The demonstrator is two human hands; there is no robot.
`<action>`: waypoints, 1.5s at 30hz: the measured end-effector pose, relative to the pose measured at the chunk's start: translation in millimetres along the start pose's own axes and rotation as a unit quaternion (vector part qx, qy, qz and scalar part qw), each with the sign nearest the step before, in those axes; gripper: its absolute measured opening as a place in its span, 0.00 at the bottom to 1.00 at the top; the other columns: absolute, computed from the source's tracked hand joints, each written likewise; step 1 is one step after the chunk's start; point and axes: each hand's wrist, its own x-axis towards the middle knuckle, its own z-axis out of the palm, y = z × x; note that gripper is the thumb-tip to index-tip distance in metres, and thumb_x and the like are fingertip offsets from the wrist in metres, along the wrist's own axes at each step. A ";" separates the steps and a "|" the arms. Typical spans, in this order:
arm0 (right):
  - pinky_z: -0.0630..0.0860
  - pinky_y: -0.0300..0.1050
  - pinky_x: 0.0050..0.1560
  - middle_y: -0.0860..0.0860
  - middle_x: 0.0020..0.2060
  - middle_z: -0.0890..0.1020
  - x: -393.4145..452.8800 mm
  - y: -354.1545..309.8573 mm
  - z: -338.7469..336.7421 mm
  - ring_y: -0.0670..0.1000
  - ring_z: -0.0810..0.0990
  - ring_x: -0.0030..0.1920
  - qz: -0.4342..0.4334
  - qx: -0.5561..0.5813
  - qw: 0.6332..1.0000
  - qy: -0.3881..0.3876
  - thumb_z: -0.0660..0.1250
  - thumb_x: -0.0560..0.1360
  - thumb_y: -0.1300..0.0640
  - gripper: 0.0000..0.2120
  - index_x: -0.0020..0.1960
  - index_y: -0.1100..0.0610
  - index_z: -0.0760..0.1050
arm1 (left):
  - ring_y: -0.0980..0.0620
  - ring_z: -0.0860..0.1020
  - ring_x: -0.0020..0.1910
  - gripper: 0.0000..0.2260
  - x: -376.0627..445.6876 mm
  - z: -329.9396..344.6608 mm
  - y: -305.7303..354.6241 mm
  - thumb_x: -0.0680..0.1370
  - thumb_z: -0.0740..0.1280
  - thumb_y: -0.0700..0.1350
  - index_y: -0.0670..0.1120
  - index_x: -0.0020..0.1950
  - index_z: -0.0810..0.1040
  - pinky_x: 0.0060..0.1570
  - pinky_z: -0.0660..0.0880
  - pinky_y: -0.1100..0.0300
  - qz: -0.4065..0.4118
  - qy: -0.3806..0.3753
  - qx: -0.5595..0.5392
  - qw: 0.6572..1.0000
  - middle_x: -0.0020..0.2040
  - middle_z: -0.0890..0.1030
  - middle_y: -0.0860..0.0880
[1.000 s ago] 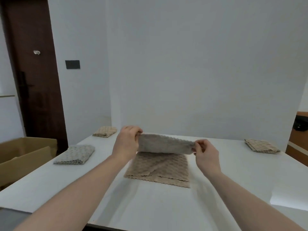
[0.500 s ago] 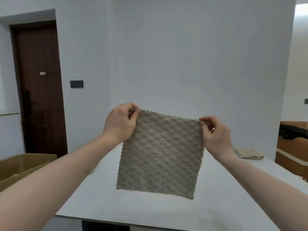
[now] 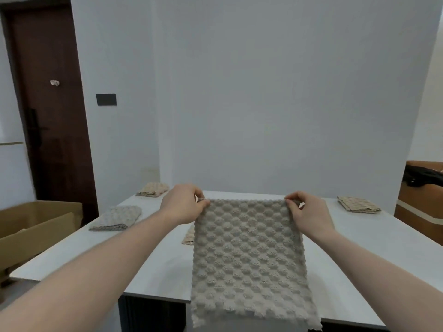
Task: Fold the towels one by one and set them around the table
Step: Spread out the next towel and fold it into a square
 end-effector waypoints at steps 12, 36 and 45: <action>0.79 0.48 0.61 0.48 0.51 0.86 26.3 35.4 50.7 0.50 0.84 0.52 0.040 -0.011 0.998 -0.041 0.68 0.79 0.63 0.11 0.56 0.53 0.85 | 0.52 0.82 0.45 0.07 38.9 73.4 -6.0 0.79 0.68 0.55 0.55 0.46 0.82 0.47 0.80 0.55 -0.098 -0.004 -0.096 0.991 0.44 0.85 0.57; 0.77 0.45 0.50 0.40 0.46 0.80 -45.7 59.7 3.5 0.39 0.81 0.43 -0.040 -0.052 0.994 -0.089 0.67 0.78 0.60 0.10 0.45 0.45 0.79 | 0.61 0.80 0.44 0.01 -59.9 62.4 -0.2 0.79 0.69 0.52 0.59 0.50 0.79 0.45 0.77 0.60 0.040 0.005 -0.080 0.996 0.41 0.82 0.63; 0.73 0.35 0.46 0.37 0.46 0.80 -90.1 72.1 -6.1 0.37 0.79 0.48 -0.054 -0.050 0.989 -0.126 0.69 0.78 0.58 0.10 0.45 0.42 0.79 | 0.61 0.78 0.42 0.04 -106.1 67.0 -4.0 0.80 0.66 0.54 0.59 0.47 0.79 0.42 0.74 0.62 0.073 -0.028 -0.049 0.996 0.39 0.80 0.62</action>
